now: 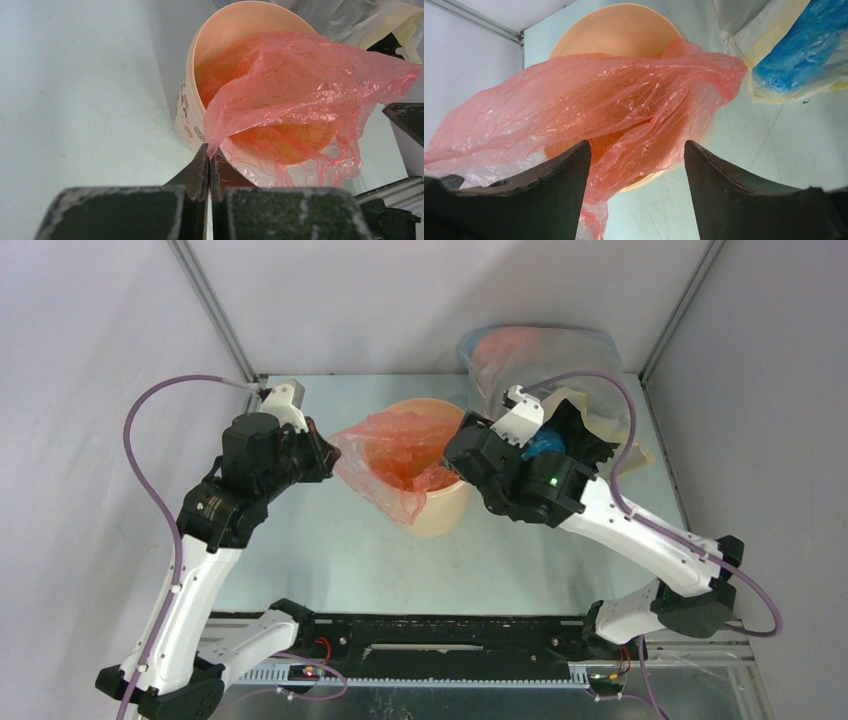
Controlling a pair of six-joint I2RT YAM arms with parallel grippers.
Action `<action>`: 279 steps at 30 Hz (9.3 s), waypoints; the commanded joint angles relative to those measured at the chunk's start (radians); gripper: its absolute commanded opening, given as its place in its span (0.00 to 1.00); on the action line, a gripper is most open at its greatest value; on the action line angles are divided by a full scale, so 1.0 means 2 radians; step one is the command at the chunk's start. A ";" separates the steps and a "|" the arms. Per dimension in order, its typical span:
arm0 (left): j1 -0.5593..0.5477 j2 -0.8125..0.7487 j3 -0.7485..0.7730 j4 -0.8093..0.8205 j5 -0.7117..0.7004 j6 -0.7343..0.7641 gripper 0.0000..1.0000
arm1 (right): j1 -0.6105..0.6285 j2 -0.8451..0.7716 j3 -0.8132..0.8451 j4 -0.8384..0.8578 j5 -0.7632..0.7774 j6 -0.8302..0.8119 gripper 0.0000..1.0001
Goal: Put the trash bags into the trash bin
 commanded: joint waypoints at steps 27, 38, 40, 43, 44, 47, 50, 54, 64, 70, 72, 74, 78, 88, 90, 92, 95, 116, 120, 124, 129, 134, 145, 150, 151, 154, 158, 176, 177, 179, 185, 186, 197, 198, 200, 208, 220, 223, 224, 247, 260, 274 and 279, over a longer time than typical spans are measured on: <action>0.003 -0.016 -0.005 0.007 0.000 0.015 0.00 | -0.062 0.018 -0.025 0.049 -0.135 -0.012 0.00; 0.003 -0.016 -0.004 0.003 -0.013 0.018 0.00 | -0.061 -0.102 -0.139 0.050 -0.114 -0.031 0.00; 0.003 -0.019 -0.005 0.002 -0.014 0.017 0.00 | -0.058 -0.110 -0.140 0.036 -0.104 -0.029 0.00; 0.003 -0.023 -0.011 0.002 -0.013 0.015 0.00 | -0.058 -0.124 -0.157 0.067 -0.113 -0.072 0.00; 0.003 -0.025 -0.015 0.003 -0.010 0.014 0.00 | -0.058 -0.130 -0.166 0.097 -0.134 -0.113 0.02; 0.003 -0.024 -0.021 0.008 -0.002 0.013 0.00 | -0.058 -0.137 -0.179 0.161 -0.196 -0.187 0.35; 0.003 -0.024 -0.023 0.009 0.001 0.013 0.00 | -0.051 -0.136 -0.178 0.204 -0.240 -0.227 0.56; 0.003 -0.027 -0.021 0.007 0.000 0.015 0.00 | -0.034 -0.128 -0.177 0.237 -0.261 -0.267 0.69; 0.003 -0.024 -0.018 0.005 0.004 0.016 0.00 | 0.001 -0.072 -0.118 0.234 -0.206 -0.248 0.75; 0.003 -0.024 -0.015 0.001 0.000 0.020 0.00 | 0.014 -0.012 -0.058 0.192 -0.163 -0.246 0.67; 0.003 -0.025 -0.014 -0.002 -0.003 0.021 0.00 | 0.016 -0.006 -0.056 0.182 -0.154 -0.244 0.63; 0.003 -0.026 -0.017 -0.004 -0.007 0.023 0.00 | 0.017 -0.009 -0.061 0.179 -0.153 -0.242 0.57; 0.003 -0.030 -0.023 -0.004 -0.014 0.024 0.00 | 0.017 -0.034 -0.088 0.187 -0.161 -0.241 0.25; 0.003 -0.034 -0.066 0.001 -0.035 0.028 0.00 | 0.025 -0.109 -0.170 0.165 -0.172 -0.215 0.00; 0.004 -0.033 -0.079 0.008 -0.034 0.027 0.00 | 0.032 -0.118 -0.191 0.161 -0.167 -0.200 0.00; 0.003 -0.030 -0.091 0.016 -0.038 0.026 0.00 | 0.040 -0.124 -0.218 0.166 -0.159 -0.185 0.00; 0.006 -0.014 -0.101 0.023 -0.055 0.026 0.00 | 0.046 -0.126 -0.251 0.170 -0.147 -0.162 0.00; 0.021 0.028 -0.163 0.166 -0.097 -0.037 0.00 | -0.019 -0.236 -0.364 0.243 -0.128 -0.271 0.23; 0.021 0.024 -0.163 0.169 -0.090 -0.033 0.01 | -0.038 -0.283 -0.369 0.272 -0.187 -0.341 0.45; 0.021 0.030 -0.164 0.170 -0.082 -0.036 0.01 | -0.050 -0.294 -0.355 0.294 -0.215 -0.381 0.62; 0.021 0.035 -0.165 0.175 -0.079 -0.039 0.00 | -0.062 -0.241 -0.291 0.293 -0.205 -0.420 0.65; 0.021 0.030 -0.183 0.198 -0.081 -0.051 0.00 | -0.095 -0.172 -0.240 0.288 -0.213 -0.426 0.59; 0.021 0.031 -0.214 0.247 -0.092 -0.067 0.00 | -0.190 -0.136 -0.223 0.307 -0.324 -0.417 0.13; 0.021 0.029 -0.217 0.253 -0.094 -0.067 0.00 | -0.218 -0.130 -0.224 0.314 -0.368 -0.420 0.08; 0.021 0.029 -0.217 0.252 -0.094 -0.068 0.00 | -0.222 -0.130 -0.224 0.315 -0.387 -0.423 0.17; 0.021 0.024 -0.219 0.252 -0.091 -0.067 0.00 | -0.222 -0.133 -0.224 0.313 -0.405 -0.433 0.50; 0.021 0.019 -0.215 0.247 -0.073 -0.063 0.00 | -0.217 -0.148 -0.224 0.300 -0.386 -0.439 0.51; 0.021 0.009 -0.219 0.238 -0.077 -0.063 0.00 | -0.177 -0.143 -0.186 0.277 -0.340 -0.468 0.48; 0.021 0.009 -0.219 0.238 -0.078 -0.063 0.00 | -0.177 -0.137 -0.181 0.275 -0.335 -0.467 0.48; 0.021 0.010 -0.218 0.238 -0.080 -0.060 0.00 | -0.178 -0.126 -0.174 0.273 -0.329 -0.466 0.47; 0.021 0.009 -0.217 0.233 -0.095 -0.053 0.00 | -0.189 -0.099 -0.155 0.264 -0.326 -0.456 0.45; 0.021 0.009 -0.217 0.233 -0.095 -0.053 0.00 | -0.192 -0.096 -0.154 0.262 -0.324 -0.453 0.44; 0.021 0.034 -0.214 0.246 -0.110 -0.050 0.00 | -0.253 -0.074 -0.155 0.277 -0.376 -0.439 0.00; 0.021 0.038 -0.214 0.249 -0.110 -0.050 0.00 | -0.259 -0.069 -0.155 0.278 -0.378 -0.438 0.00; 0.021 0.044 -0.214 0.256 -0.111 -0.048 0.00 | -0.273 -0.059 -0.155 0.279 -0.381 -0.434 0.00; 0.021 0.083 -0.211 0.303 -0.075 -0.053 0.00 | -0.326 -0.002 -0.154 0.317 -0.433 -0.420 0.00; 0.023 0.117 -0.188 0.332 -0.072 -0.040 0.00 | -0.348 0.082 -0.108 0.342 -0.495 -0.422 0.00; 0.026 0.126 -0.190 0.345 -0.060 -0.028 0.00 | -0.348 0.096 -0.114 0.346 -0.513 -0.418 0.00; 0.027 0.131 -0.190 0.350 -0.052 -0.020 0.00 | -0.348 0.099 -0.119 0.347 -0.519 -0.414 0.00; 0.053 0.193 -0.165 0.394 0.129 0.036 0.05 | -0.257 -0.028 -0.275 0.346 -0.495 -0.387 0.04; 0.066 0.195 -0.166 0.405 0.226 0.023 0.06 | -0.275 -0.159 -0.245 0.330 -0.379 -0.527 0.60; 0.066 0.170 -0.161 0.366 0.195 0.028 0.07 | -0.068 -0.091 -0.216 0.411 -0.324 -0.891 0.72; 0.066 0.158 -0.166 0.363 0.188 0.027 0.07 | -0.042 -0.029 -0.217 0.467 -0.240 -0.974 0.76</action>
